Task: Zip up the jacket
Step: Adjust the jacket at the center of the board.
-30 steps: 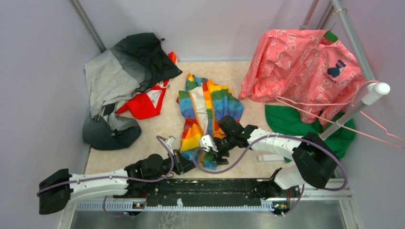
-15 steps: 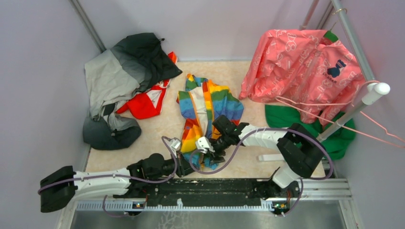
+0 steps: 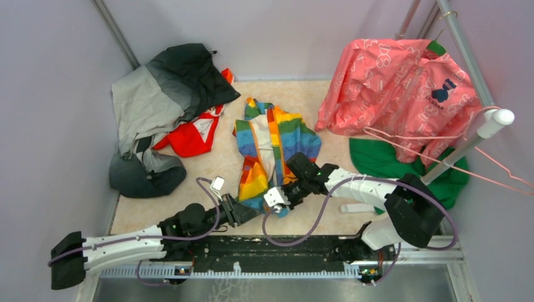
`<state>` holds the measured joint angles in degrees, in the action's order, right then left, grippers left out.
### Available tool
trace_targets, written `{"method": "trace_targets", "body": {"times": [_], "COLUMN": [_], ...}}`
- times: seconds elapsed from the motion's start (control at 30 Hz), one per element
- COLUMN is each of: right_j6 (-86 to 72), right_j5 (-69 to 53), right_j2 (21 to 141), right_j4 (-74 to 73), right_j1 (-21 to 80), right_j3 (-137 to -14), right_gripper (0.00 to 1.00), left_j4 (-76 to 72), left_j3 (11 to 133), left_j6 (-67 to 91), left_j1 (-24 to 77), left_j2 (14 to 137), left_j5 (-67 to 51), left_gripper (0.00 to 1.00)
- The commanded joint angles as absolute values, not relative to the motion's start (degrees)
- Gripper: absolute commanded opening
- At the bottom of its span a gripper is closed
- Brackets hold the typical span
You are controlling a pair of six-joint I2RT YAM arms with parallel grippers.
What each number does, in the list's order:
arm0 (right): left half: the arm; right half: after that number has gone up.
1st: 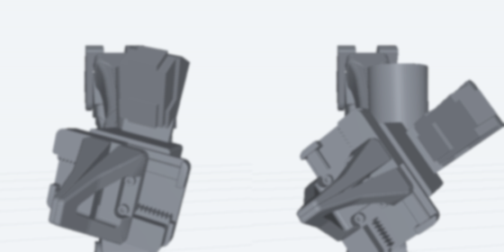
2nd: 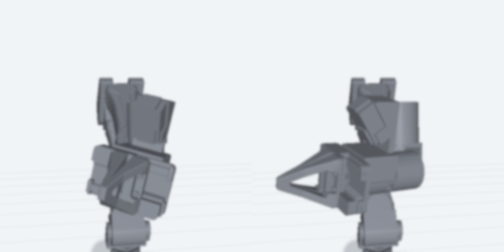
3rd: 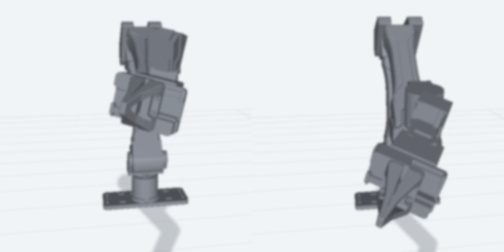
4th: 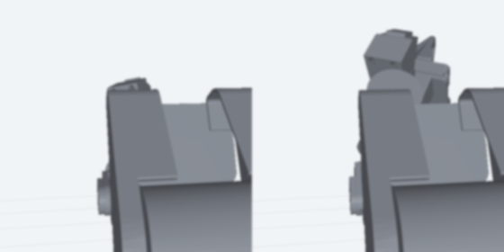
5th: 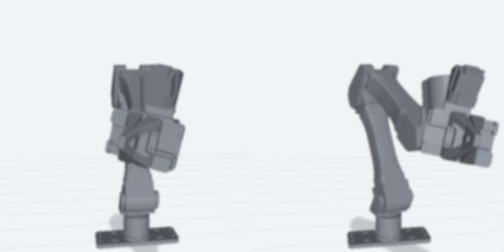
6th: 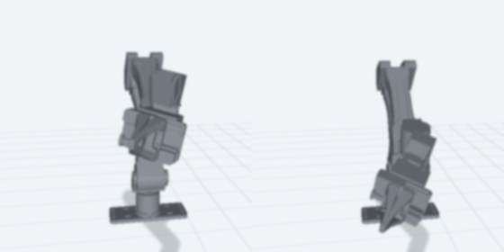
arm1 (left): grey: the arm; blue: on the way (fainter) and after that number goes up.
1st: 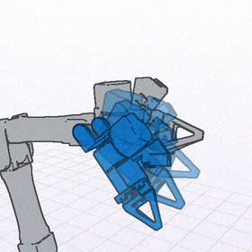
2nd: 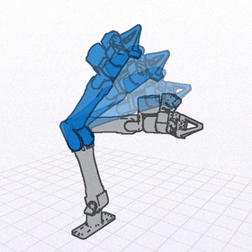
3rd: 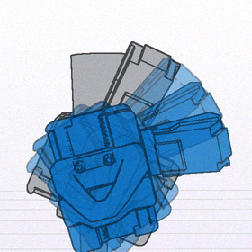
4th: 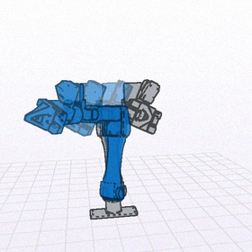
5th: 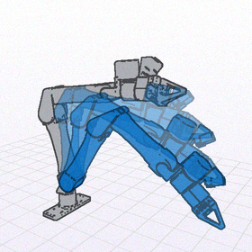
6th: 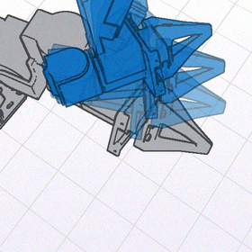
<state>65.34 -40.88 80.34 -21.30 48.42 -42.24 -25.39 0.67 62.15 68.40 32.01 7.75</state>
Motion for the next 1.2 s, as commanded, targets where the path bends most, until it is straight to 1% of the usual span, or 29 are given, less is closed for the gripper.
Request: {"method": "trace_targets", "body": {"times": [0.0, 0.03, 0.07, 0.1, 0.13, 0.2, 0.3, 0.4, 0.43, 0.47, 0.53, 0.57, 0.63, 0.7, 0.73, 0.77, 0.83, 0.9, 0.97, 1.0, 1.03, 1.07, 1.1, 1.17], "right_j6": [72.1, 73.1, 73.9, 74.7, 74.9, 74.1, 74.1, 72.9, 70.4, 64.3, 46.4, 40.2, 28.4, 17.8, 13.9, 9.3, 1.5, -5.1, -9.0, -10.2, -11.2, -12.1, -12.8, -12.5], "right_j5": [-36.0, -36.6, -37.5, -38.4, -39.6, -44.5, -54.4, -62.1, -63.4, -63.5, -60.0, -58.0, -52.1, -43.2, -38.7, -34.6, -28.1, -25.6, -26.0, -26.0, -26.4, -27.2, -27.6, -29.6], "right_j2": [79.2, 79.2, 79.3, 79.4, 79.4, 78.7, 76.3, 74.5, 74.3, 74.3, 74.6, 75.1, 76.0, 77.2, 77.6, 77.9, 78.3, 79.6, 81.7, 83.1, 84.5, 85.7, 86.6, 87.2], "right_j4": [-26.1, -27.4, -29.4, -31.2, -33.0, -37.7, -45.5, -50.5, -50.8, -49.1, -40.2, -36.4, -28.2, -18.8, -15.9, -12.6, -7.8, -5.0, -3.1, -2.6, -2.4, -2.1, -1.9, -1.7], "right_j1": [49.5, 49.8, 50.0, 49.9, 49.8, 47.7, 41.3, 34.8, 32.5, 31.2, 29.3, 28.3, 26.2, 24.7, 24.5, 24.4, 24.4, 24.4, 24.6, 24.9, 25.2, 25.2, 25.2, 25.1], "right_j3": [-40.8, -40.7, -40.7, -40.9, -41.7, -44.3, -48.1, -50.0, -50.5, -51.1, -51.7, -51.4, -49.7, -47.4, -46.3, -45.1, -42.7, -42.1, -42.2, -42.5, -43.1, -43.8, -44.4, -45.7], "right_gripper": [0.2, 0.29, 0.38, 0.44, 0.47, 0.49, 0.52, 0.56, 0.57, 0.57, 0.58, 0.59, 0.62, 0.68, 0.71, 0.76, 0.81, 0.83, 0.83, 0.83, 0.81, 0.78, 0.72, 0.54], "left_j4": [-19.1, -16.7, -11.0, -7.0, -2.6, 6.8, 19.3, 26.2, 27.6, 28.5, 29.5, 30.5, 32.8, 35.2, 35.4, 34.8, 32.0, 27.8, 23.6, 21.7, 20.0, 18.1, 16.1, 11.5], "left_j3": [-8.7, -7.2, -5.1, -2.9, 0.0, 6.0, 14.4, 21.6, 23.7, 25.8, 31.0, 33.8, 39.4, 44.3, 46.0, 46.9, 47.4, 46.4, 45.3, 45.0, 44.9, 45.1, 45.2, 45.0], "left_j6": [70.4, 70.4, 70.4, 69.6, 68.3, 66.1, 64.5, 61.4, 59.9, 58.6, 54.4, 52.2, 47.4, 42.8, 40.7, 38.9, 36.6, 34.8, 33.8, 33.2, 32.6, 32.2, 32.0, 32.0], "left_j1": [68.2, 68.2, 68.2, 68.2, 68.2, 68.2, 68.2, 68.2, 68.1, 68.1, 68.0, 68.0, 67.1, 64.7, 62.8, 60.6, 57.2, 54.7, 51.9, 50.8, 49.5, 48.3, 47.0, 45.0], "left_j2": [28.8, 28.1, 27.4, 26.5, 25.5, 23.5, 21.9, 23.2, 24.5, 26.1, 31.2, 34.4, 43.0, 54.4, 57.3, 63.3, 70.0, 74.8, 78.2, 79.8, 81.3, 82.6, 83.4, 84.1], "left_j5": [7.1, 5.5, 4.1, 2.8, 1.9, 1.5, 4.0, 7.1, 8.7, 9.7, 11.7, 12.9, 15.0, 14.9, 13.5, 11.3, 8.0, 5.1, 2.6, 1.8, 0.8, -0.9, -4.8, -9.5], "left_gripper": [0.38, 0.49, 0.59, 0.65, 0.69, 0.76, 0.83, 0.86, 0.86, 0.87, 0.88, 0.9, 0.96, 0.98, 0.98, 0.98, 0.98, 0.98, 0.98, 0.96, 0.91, 0.82, 0.69, 0.46]}}
